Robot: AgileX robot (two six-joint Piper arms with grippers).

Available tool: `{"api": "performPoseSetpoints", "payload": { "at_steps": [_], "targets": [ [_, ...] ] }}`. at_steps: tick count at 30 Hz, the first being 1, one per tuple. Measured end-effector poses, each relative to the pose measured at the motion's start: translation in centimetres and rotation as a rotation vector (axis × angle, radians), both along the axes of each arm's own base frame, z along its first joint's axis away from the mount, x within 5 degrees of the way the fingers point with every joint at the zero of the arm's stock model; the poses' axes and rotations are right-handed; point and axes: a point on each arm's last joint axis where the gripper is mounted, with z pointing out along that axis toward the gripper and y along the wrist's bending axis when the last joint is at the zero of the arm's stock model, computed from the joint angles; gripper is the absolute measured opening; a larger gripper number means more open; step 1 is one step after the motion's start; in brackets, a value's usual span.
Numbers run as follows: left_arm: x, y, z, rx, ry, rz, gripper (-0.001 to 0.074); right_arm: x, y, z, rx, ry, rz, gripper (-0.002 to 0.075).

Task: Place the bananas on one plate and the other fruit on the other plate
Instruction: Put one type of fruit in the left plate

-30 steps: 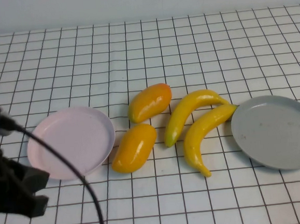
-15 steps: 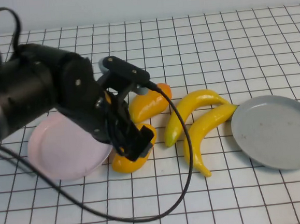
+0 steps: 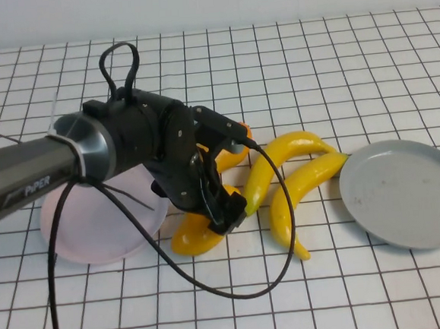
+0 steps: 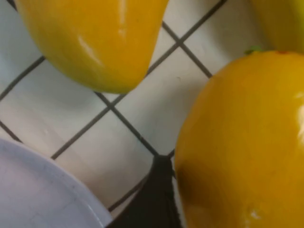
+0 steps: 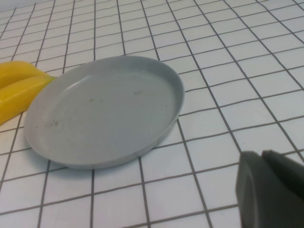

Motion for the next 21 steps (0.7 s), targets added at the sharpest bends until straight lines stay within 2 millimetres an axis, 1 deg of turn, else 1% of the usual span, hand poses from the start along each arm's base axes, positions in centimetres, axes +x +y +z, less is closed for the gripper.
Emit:
{"api": "performPoseSetpoints", "payload": {
  "at_steps": [3, 7, 8, 10, 11, 14, 15, 16, 19, 21],
  "targets": [
    [0.6, 0.4, -0.9, -0.003, 0.015, 0.05, 0.0668, 0.0, 0.0, 0.0, 0.0, 0.0, 0.0, -0.0016],
    [1.2, 1.0, -1.0, -0.001, 0.021, 0.097, 0.0658, 0.0, 0.0, 0.0, 0.0, 0.0, 0.0, -0.0016],
    [1.2, 1.0, -0.9, 0.001, 0.022, 0.1, 0.064, 0.0, 0.0, 0.0, 0.0, 0.0, 0.0, -0.0016],
    [1.4, 1.0, -0.2, -0.001, 0.014, 0.102, 0.0563, 0.0, 0.0, 0.0, 0.0, 0.0, 0.0, -0.0016],
    [1.5, 1.0, 0.5, -0.006, 0.003, 0.1, 0.0538, 0.0, 0.0, 0.0, 0.0, 0.0, 0.0, -0.0016],
    [1.7, 1.0, 3.2, -0.033, -0.047, 0.099, 0.0542, 0.0, 0.0, 0.0, 0.0, 0.0, 0.0, -0.0016],
    [1.5, 1.2, 5.0, -0.043, -0.083, 0.095, 0.0542, 0.0, 0.0, 0.0, 0.0, 0.0, 0.0, -0.0016],
    [1.4, 1.4, 6.0, -0.048, -0.106, 0.092, 0.0542, 0.0, 0.0, 0.0, 0.0, 0.0, 0.0, -0.0016],
    [0.8, 3.1, 8.9, -0.054, -0.155, 0.114, 0.0542, 0.0, 0.0, 0.0, 0.0, 0.0, 0.0, -0.0016],
    [0.9, 4.9, 9.6, -0.047, -0.157, 0.155, 0.0542, 0.0, 0.0, 0.0, 0.0, 0.0, 0.0, -0.0016]
  ]
}}
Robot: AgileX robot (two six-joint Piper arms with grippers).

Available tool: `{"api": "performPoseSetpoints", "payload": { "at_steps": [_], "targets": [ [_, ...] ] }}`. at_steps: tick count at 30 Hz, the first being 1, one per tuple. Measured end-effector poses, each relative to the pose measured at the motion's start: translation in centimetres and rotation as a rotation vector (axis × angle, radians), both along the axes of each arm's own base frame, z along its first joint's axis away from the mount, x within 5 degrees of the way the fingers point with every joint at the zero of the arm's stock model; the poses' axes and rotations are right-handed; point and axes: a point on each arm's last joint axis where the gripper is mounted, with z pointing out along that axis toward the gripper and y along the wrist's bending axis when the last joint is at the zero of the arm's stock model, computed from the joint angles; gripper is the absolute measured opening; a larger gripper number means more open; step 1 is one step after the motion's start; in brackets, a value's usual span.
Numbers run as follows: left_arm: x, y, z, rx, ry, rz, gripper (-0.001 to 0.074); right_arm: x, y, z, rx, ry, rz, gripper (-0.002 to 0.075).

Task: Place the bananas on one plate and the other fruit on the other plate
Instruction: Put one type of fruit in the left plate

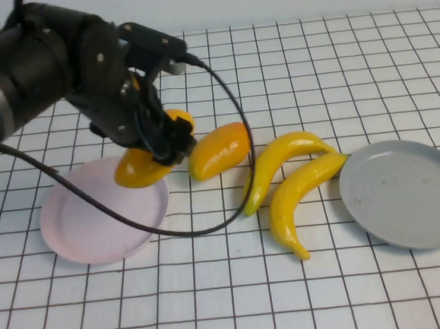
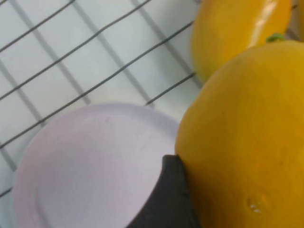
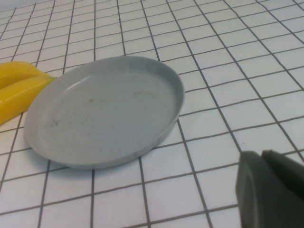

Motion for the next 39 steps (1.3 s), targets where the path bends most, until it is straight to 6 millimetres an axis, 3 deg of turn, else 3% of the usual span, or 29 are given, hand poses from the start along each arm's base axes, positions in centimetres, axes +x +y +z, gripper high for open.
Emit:
{"api": "performPoseSetpoints", "payload": {
  "at_steps": [3, 9, 12, 17, 22, 26, 28, 32, 39],
  "targets": [
    [0.8, 3.7, -1.2, 0.047, 0.041, 0.091, 0.0542, 0.0, 0.0, 0.0, 0.0, 0.0, 0.0, -0.0016],
    [1.0, 8.2, -4.9, 0.1, 0.118, 0.201, 0.0604, 0.0, 0.0, 0.0, 0.0, 0.0, 0.0, -0.0016],
    [1.0, 9.0, -5.7, 0.1, 0.124, 0.229, 0.0636, 0.0, 0.0, 0.0, 0.0, 0.0, 0.0, -0.0016],
    [1.2, 8.8, -5.3, 0.093, 0.092, 0.22, 0.0647, 0.0, 0.0, 0.0, 0.0, 0.0, 0.0, -0.0016],
    [1.3, 5.3, -2.8, 0.084, 0.015, 0.116, 0.0649, 0.0, 0.0, 0.0, 0.0, 0.0, 0.0, -0.0016],
    [1.2, 0.7, -0.6, 0.053, -0.078, -0.1, 0.0649, 0.0, 0.0, 0.0, 0.0, 0.0, 0.0, -0.0016],
    [1.5, -1.4, -0.6, 0.048, -0.097, -0.199, 0.0649, 0.0, 0.0, 0.0, 0.0, 0.0, 0.0, -0.0016],
    [3.2, -4.5, -2.9, 0.058, -0.076, -0.287, 0.0649, 0.0, 0.0, 0.0, 0.0, 0.0, 0.0, -0.0016],
    [6.7, -6.7, -7.8, 0.093, -0.027, -0.304, 0.0649, 0.0, 0.0, 0.0, 0.0, 0.0, 0.0, -0.0016]
  ]
}}
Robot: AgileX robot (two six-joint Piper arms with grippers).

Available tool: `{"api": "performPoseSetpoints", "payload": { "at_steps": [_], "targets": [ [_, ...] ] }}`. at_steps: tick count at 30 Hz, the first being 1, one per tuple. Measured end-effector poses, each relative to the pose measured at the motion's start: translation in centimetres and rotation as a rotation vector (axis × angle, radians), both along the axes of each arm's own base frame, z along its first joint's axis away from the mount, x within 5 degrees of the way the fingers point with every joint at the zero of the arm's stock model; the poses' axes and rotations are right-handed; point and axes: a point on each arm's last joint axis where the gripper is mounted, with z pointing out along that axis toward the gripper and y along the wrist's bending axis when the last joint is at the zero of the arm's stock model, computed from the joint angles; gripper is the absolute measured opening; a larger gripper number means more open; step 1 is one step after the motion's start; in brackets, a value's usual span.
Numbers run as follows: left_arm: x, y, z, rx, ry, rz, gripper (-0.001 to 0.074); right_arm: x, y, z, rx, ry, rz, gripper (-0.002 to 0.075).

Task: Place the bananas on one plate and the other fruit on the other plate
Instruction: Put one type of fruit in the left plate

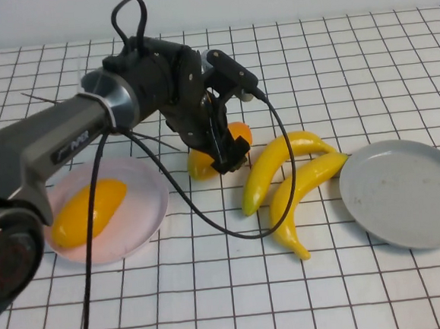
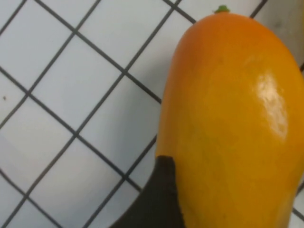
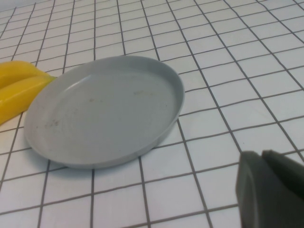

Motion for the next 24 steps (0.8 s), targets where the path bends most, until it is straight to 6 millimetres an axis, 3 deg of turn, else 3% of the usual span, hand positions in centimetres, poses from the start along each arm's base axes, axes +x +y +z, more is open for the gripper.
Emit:
{"api": "performPoseSetpoints", "payload": {
  "at_steps": [6, 9, 11, 14, 17, 22, 24],
  "targets": [
    [1.3, -0.8, -2.3, 0.006, 0.025, 0.004, 0.0639, 0.0, 0.0, 0.0, 0.0, 0.0, 0.0, -0.0016],
    [1.4, -0.7, -2.5, 0.012, 0.025, 0.041, 0.0552, 0.0, 0.0, 0.0, 0.0, 0.0, 0.0, -0.0016],
    [1.6, -0.5, -2.2, 0.021, 0.015, 0.082, 0.0545, 0.0, 0.0, 0.0, 0.0, 0.0, 0.0, -0.0016],
    [1.5, -0.1, -0.7, 0.027, -0.008, 0.115, 0.0545, 0.0, 0.0, 0.0, 0.0, 0.0, 0.0, -0.0016],
    [0.6, 0.6, 2.2, 0.021, -0.037, 0.13, 0.0545, 0.0, 0.0, 0.0, 0.0, 0.0, 0.0, -0.0016],
    [-2.7, 3.4, 6.1, 0.033, -0.084, 0.16, 0.0545, 0.0, 0.0, 0.0, 0.0, 0.0, 0.0, -0.0016],
    [-4.3, 5.3, 5.7, 0.036, -0.064, 0.19, 0.0545, 0.0, 0.0, 0.0, 0.0, 0.0, 0.0, -0.0016]
  ]
}}
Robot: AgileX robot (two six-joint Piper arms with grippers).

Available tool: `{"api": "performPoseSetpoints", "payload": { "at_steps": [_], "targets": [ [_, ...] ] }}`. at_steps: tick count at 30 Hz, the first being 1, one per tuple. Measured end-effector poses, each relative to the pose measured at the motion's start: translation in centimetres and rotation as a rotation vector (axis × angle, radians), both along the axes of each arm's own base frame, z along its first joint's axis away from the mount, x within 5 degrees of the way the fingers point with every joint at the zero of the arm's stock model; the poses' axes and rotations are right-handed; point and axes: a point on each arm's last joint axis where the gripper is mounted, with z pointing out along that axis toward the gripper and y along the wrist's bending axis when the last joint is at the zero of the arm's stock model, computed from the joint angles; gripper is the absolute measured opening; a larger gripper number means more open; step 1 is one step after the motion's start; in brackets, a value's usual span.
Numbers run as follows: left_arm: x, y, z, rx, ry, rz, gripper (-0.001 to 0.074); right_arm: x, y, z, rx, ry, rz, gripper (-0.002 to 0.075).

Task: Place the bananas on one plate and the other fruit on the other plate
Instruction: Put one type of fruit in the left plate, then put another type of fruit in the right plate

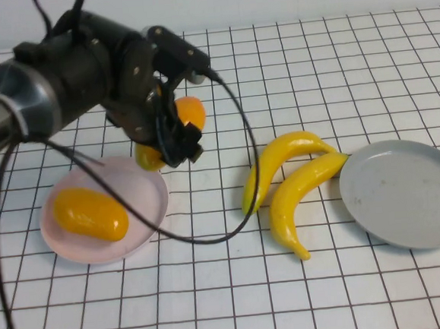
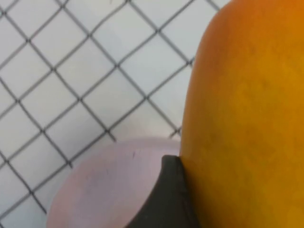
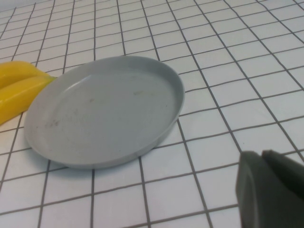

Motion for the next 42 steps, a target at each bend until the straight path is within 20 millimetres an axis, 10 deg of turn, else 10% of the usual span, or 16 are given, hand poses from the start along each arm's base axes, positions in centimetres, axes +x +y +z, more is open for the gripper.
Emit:
{"api": "performPoseSetpoints", "payload": {
  "at_steps": [8, 19, 24, 29, 37, 42],
  "targets": [
    [-2.1, 6.9, -4.0, -0.067, 0.086, 0.262, 0.0545, 0.0, 0.0, 0.0, 0.0, 0.0, 0.0, -0.0016],
    [-2.4, 7.0, -4.7, -0.131, 0.104, 0.307, 0.0602, 0.0, 0.0, 0.0, 0.0, 0.0, 0.0, -0.0016],
    [-2.7, 7.1, -4.1, -0.12, 0.13, 0.328, 0.038, 0.0, 0.0, 0.0, 0.0, 0.0, 0.0, -0.0016],
    [-4.1, 7.6, -1.3, -0.153, 0.103, 0.335, 0.0053, 0.0, 0.0, 0.0, 0.0, 0.0, 0.0, -0.0016],
    [-10.9, 8.8, 6.7, -0.488, -0.164, 0.231, 0.0006, 0.0, 0.0, 0.0, 0.0, 0.0, 0.0, -0.0016],
    [-15.4, 10.4, 8.2, -0.536, -0.238, 0.196, 0.0004, 0.0, 0.0, 0.0, 0.0, 0.0, 0.0, -0.0016]
  ]
}}
